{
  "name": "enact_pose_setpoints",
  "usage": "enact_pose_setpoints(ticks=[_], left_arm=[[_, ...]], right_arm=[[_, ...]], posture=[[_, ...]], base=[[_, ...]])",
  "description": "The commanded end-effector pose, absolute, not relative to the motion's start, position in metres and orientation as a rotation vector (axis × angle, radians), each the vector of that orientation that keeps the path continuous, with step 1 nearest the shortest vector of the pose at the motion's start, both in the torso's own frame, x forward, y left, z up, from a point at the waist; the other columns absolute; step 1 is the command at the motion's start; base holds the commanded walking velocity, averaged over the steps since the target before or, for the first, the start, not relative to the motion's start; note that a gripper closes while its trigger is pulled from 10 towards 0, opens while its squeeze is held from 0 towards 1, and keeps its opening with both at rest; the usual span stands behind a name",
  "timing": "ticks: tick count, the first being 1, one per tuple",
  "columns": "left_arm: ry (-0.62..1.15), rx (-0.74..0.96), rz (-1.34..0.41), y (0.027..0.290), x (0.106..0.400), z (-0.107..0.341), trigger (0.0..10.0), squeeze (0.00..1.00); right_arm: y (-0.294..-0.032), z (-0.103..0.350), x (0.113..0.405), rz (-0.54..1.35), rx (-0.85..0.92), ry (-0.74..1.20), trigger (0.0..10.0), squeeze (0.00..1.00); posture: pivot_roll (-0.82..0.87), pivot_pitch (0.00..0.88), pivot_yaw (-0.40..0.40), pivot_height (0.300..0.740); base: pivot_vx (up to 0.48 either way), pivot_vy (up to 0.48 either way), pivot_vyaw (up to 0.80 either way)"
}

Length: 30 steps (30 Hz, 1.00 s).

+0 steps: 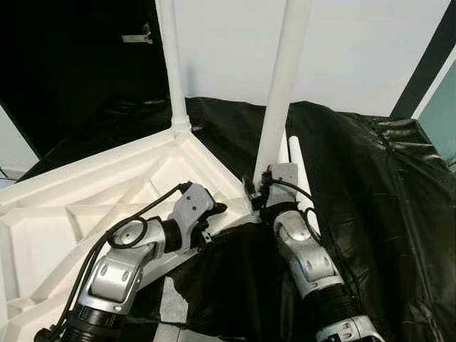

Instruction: Building children table

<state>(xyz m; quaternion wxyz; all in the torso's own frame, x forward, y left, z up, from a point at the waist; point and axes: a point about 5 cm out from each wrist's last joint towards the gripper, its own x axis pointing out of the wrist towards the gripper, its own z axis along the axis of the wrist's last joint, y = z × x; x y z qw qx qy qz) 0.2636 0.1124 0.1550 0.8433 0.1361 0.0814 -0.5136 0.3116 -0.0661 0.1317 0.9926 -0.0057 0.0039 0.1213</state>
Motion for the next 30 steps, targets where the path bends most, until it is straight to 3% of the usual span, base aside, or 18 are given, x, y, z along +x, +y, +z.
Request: enact_pose_setpoints(ticks=[1, 9, 10, 11, 12, 13, 28, 29, 30], left_arm=[[0.16, 0.302, -1.041, 0.111, 0.264, 0.157, 10.0, 0.0], [0.16, 0.314, -1.034, 0.115, 0.265, 0.159, 10.0, 0.0], [0.161, 0.314, -1.033, 0.115, 0.265, 0.159, 10.0, 0.0], [0.161, 0.314, -1.033, 0.115, 0.265, 0.159, 10.0, 0.0], [0.161, 0.315, -1.032, 0.115, 0.265, 0.159, 10.0, 0.0], [0.16, 0.314, -1.031, 0.115, 0.265, 0.159, 10.0, 0.0], [0.157, 0.305, -1.023, 0.116, 0.267, 0.16, 10.0, 0.0], [0.156, 0.304, -1.023, 0.116, 0.267, 0.16, 10.0, 0.0], [0.156, 0.304, -1.023, 0.116, 0.268, 0.16, 10.0, 0.0]], right_arm=[[-0.069, 0.11, 0.306, 0.224, -0.013, 0.116, 10.0, 0.0], [-0.069, 0.116, 0.304, 0.185, -0.001, 0.102, 10.0, 0.0], [-0.071, 0.119, 0.304, 0.175, -0.003, 0.094, 10.0, 0.09], [-0.071, 0.119, 0.304, 0.175, -0.003, 0.094, 10.0, 0.09], [-0.072, 0.121, 0.303, 0.172, 0.001, 0.082, 10.0, 0.69], [-0.076, 0.124, 0.303, 0.186, 0.005, 0.058, 10.0, 1.0], [-0.109, 0.141, 0.299, 0.542, -0.057, -0.056, 10.0, 1.0], [-0.11, 0.145, 0.305, 0.618, -0.076, -0.062, 10.0, 0.0], [-0.111, 0.149, 0.309, 0.676, -0.095, -0.067, 10.0, 0.0]], posture=[[0.04, 0.0, -0.039, 0.74], [0.04, 0.0, -0.03, 0.74], [0.04, 0.0, -0.03, 0.74], [0.04, 0.0, -0.03, 0.74], [0.04, 0.0, -0.03, 0.74], [0.04, 0.0, -0.03, 0.74], [0.02, 0.0, -0.021, 0.74], [0.02, 0.0, -0.019, 0.74], [0.02, 0.0, -0.019, 0.74]], base=[[0.0, 0.0, 0.0], [0.0, 0.0, 0.0], [0.0, 0.0, 0.0], [0.0, 0.0, 0.0], [0.0, 0.0, 0.0], [0.0, 0.0, 0.0], [0.0, 0.0, 0.0], [0.0, 0.0, 0.0], [0.0, 0.0, 0.0]])
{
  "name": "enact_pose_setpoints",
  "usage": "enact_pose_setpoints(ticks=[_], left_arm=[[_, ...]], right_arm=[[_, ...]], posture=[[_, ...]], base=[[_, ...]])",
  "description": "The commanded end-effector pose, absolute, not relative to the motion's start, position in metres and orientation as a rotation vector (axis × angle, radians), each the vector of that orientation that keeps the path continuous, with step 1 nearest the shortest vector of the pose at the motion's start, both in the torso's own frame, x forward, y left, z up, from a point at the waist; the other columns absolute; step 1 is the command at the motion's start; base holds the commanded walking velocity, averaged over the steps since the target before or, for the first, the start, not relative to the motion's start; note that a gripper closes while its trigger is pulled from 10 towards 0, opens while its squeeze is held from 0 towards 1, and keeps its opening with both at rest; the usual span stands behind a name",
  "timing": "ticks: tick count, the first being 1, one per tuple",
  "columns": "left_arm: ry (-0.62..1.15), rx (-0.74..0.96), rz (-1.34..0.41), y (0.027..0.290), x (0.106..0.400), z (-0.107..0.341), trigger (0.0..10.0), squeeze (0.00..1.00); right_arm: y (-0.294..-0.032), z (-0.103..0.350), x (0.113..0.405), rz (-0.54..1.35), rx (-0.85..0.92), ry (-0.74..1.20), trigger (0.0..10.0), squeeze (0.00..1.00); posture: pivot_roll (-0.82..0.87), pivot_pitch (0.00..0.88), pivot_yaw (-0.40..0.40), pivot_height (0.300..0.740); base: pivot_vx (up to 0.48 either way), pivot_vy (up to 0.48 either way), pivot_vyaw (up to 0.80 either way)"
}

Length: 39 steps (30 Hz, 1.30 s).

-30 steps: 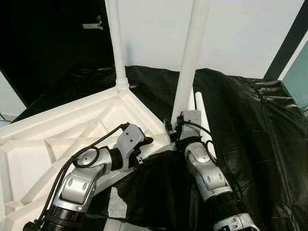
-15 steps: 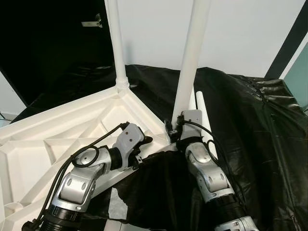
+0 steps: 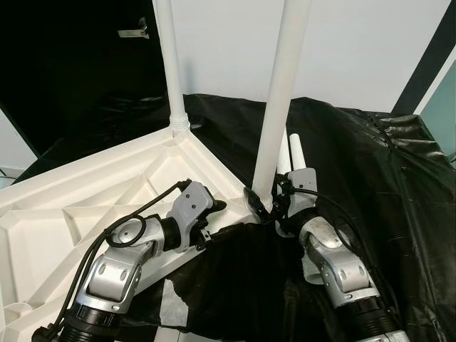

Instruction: Building children table

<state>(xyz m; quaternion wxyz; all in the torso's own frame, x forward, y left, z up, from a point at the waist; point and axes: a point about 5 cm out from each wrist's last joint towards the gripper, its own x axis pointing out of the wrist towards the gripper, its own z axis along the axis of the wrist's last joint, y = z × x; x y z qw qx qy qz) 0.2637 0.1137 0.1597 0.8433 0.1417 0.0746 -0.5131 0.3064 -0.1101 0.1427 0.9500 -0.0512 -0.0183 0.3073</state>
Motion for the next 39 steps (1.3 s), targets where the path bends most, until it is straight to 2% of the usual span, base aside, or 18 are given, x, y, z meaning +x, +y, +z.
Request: enact_pose_setpoints(ticks=[1, 10, 17, 18, 20, 21, 39], left_arm=[[0.155, 0.303, -1.024, 0.116, 0.268, 0.16, 10.0, 0.0], [0.142, 0.308, -1.005, 0.118, 0.272, 0.162, 10.0, 0.0], [0.139, 0.309, -0.992, 0.12, 0.272, 0.163, 10.0, 0.0], [0.138, 0.31, -0.985, 0.121, 0.272, 0.163, 10.0, 0.0], [0.137, 0.311, -0.983, 0.121, 0.272, 0.163, 10.0, 0.0], [0.137, 0.311, -0.977, 0.121, 0.272, 0.164, 10.0, 0.0], [0.139, 0.313, -0.984, 0.121, 0.271, 0.165, 10.0, 0.0]], right_arm=[[-0.111, 0.151, 0.312, 0.712, -0.107, -0.071, 10.0, 0.0], [-0.106, 0.158, 0.332, 0.932, -0.161, -0.041, 10.0, 0.0], [-0.104, 0.155, 0.337, 1.021, -0.186, -0.003, 10.0, 0.0], [-0.105, 0.151, 0.341, 1.064, -0.215, 0.021, 9.2, 0.0], [-0.105, 0.15, 0.342, 1.075, -0.228, 0.028, 9.2, 0.0], [-0.107, 0.149, 0.344, 1.083, -0.237, 0.035, 0.0, 0.0], [-0.113, 0.143, 0.34, 1.09, -0.192, 0.01, 0.0, 0.0]], posture=[[0.02, 0.0, -0.019, 0.74], [0.05, 0.0, -0.036, 0.74], [0.06, 0.0, -0.041, 0.74], [0.07, 0.0, -0.048, 0.74], [0.07, 0.0, -0.048, 0.74], [0.07, 0.0, -0.051, 0.74], [0.06, 0.0, -0.034, 0.74]], base=[[0.0, 0.0, 0.0], [0.0, 0.0, 0.0], [0.0, 0.0, 0.0], [0.0, 0.0, 0.0], [0.0, 0.0, 0.0], [0.0, 0.0, 0.0], [0.0, 0.0, 0.0]])
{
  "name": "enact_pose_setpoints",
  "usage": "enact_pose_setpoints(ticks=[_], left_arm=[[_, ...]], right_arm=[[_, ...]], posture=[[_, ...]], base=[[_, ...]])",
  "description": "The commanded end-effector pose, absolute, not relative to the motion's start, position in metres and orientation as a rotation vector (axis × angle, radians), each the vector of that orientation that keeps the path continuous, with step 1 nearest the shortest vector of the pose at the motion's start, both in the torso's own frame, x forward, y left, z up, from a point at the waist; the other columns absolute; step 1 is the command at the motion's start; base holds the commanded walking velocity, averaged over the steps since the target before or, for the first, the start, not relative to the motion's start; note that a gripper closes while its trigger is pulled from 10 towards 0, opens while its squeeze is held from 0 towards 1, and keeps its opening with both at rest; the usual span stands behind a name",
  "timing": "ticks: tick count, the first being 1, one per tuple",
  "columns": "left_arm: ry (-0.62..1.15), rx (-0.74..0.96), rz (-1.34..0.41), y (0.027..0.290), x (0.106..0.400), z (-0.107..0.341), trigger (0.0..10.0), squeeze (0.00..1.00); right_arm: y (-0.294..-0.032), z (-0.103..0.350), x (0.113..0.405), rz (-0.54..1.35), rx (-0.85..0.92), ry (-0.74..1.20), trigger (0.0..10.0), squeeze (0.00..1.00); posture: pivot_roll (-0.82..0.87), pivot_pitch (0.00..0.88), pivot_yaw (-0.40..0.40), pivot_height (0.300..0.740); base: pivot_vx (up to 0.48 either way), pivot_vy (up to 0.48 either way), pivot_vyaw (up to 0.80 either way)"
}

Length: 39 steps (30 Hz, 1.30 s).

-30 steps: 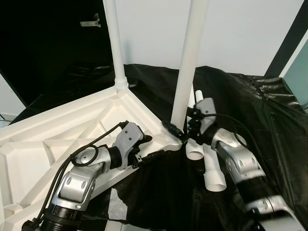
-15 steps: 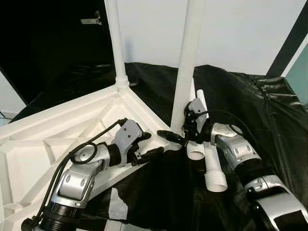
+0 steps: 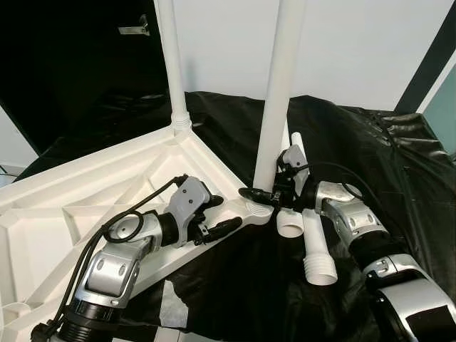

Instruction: Building children table

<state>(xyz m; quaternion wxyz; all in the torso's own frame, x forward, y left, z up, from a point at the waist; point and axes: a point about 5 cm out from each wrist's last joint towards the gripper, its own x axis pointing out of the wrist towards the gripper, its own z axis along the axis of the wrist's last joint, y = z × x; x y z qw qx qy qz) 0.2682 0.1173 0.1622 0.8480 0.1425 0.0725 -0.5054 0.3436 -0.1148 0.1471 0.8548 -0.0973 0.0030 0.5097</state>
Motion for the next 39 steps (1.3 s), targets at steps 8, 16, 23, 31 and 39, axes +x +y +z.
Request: enact_pose_setpoints(ticks=[8, 16, 23, 31, 39], left_arm=[[0.142, 0.312, -0.996, 0.12, 0.27, 0.164, 10.0, 0.0], [0.148, 0.306, -1.006, 0.119, 0.268, 0.163, 10.0, 0.0], [0.151, 0.304, -1.007, 0.119, 0.268, 0.161, 10.0, 0.0], [0.151, 0.308, -1.006, 0.118, 0.269, 0.161, 10.0, 0.0], [0.146, 0.31, -1.004, 0.118, 0.271, 0.163, 10.0, 0.0]], right_arm=[[-0.104, 0.134, 0.335, 0.91, -0.201, -0.011, 10.0, 0.0], [-0.101, 0.126, 0.337, 0.516, -0.134, 0.042, 10.0, 0.0], [-0.094, 0.12, 0.328, 0.213, -0.104, 0.056, 10.0, 0.0], [-0.072, 0.127, 0.315, 0.144, 0.036, 0.025, 10.0, 0.0], [-0.07, 0.132, 0.315, 0.157, 0.038, 0.003, 10.0, 0.0]], posture=[[0.04, 0.0, -0.03, 0.74], [0.04, 0.0, -0.031, 0.74], [0.04, 0.0, -0.035, 0.74], [0.03, 0.0, -0.032, 0.74], [0.03, 0.0, -0.03, 0.74]], base=[[0.0, 0.0, 0.0], [0.0, 0.0, 0.0], [0.0, 0.0, 0.0], [0.0, 0.0, 0.0], [0.0, 0.0, 0.0]])
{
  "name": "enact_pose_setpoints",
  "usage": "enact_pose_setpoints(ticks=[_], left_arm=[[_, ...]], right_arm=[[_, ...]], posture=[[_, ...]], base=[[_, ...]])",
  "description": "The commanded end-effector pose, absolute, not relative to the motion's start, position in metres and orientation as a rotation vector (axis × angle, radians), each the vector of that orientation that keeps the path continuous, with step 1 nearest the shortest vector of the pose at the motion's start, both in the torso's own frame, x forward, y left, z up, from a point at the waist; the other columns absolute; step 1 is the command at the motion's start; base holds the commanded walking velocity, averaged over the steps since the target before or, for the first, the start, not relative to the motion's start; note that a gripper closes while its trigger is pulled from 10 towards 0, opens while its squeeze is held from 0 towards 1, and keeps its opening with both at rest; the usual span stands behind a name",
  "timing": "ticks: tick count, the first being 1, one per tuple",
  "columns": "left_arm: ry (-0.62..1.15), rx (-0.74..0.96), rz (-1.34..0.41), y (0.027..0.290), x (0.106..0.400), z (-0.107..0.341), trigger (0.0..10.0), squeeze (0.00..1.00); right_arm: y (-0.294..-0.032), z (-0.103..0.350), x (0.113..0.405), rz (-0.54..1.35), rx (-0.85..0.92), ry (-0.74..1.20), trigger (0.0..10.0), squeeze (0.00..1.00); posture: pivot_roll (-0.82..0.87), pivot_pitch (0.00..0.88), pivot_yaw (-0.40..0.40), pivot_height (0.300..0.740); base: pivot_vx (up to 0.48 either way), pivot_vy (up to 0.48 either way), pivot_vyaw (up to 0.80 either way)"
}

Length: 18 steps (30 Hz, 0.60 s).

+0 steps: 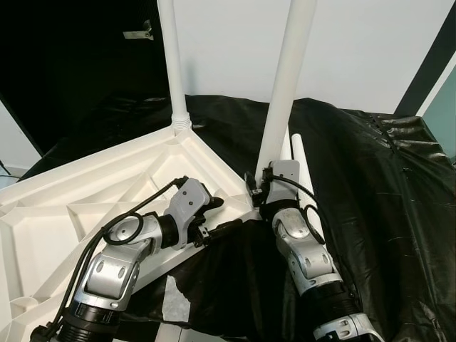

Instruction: Building children table

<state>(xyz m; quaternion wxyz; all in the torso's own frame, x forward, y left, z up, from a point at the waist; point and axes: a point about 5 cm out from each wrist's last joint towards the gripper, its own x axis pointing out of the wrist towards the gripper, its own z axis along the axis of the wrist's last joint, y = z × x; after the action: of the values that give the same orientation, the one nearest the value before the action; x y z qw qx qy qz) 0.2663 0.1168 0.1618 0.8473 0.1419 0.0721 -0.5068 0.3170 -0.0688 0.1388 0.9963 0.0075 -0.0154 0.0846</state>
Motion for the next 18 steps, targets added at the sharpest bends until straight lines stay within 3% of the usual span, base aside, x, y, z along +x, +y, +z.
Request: enact_pose_setpoints(ticks=[1, 2, 3, 9, 18], left_arm=[[0.145, 0.311, -1.004, 0.118, 0.27, 0.163, 10.0, 0.0], [0.145, 0.311, -1.004, 0.118, 0.27, 0.163, 10.0, 0.0], [0.146, 0.312, -1.003, 0.118, 0.27, 0.163, 10.0, 0.0], [0.146, 0.311, -1.003, 0.118, 0.269, 0.163, 10.0, 0.0], [0.151, 0.306, -1.009, 0.118, 0.268, 0.162, 10.0, 0.0]], right_arm=[[-0.071, 0.133, 0.315, 0.149, 0.035, 0.0, 10.0, 0.0], [-0.071, 0.133, 0.315, 0.149, 0.035, 0.0, 10.0, 0.0], [-0.074, 0.135, 0.315, 0.138, 0.034, -0.009, 10.0, 1.0], [-0.08, 0.141, 0.314, 0.183, 0.041, -0.048, 10.0, 1.0], [-0.109, 0.146, 0.31, 0.416, 0.046, -0.097, 10.0, 1.0]], posture=[[0.03, 0.0, -0.029, 0.74], [0.03, 0.0, -0.029, 0.74], [0.04, 0.0, -0.028, 0.74], [0.03, 0.0, -0.027, 0.74], [0.03, 0.0, -0.031, 0.74]], base=[[0.0, 0.0, 0.0], [0.0, 0.0, 0.0], [0.0, 0.0, 0.0], [0.0, 0.0, 0.0], [0.0, 0.0, 0.0]])
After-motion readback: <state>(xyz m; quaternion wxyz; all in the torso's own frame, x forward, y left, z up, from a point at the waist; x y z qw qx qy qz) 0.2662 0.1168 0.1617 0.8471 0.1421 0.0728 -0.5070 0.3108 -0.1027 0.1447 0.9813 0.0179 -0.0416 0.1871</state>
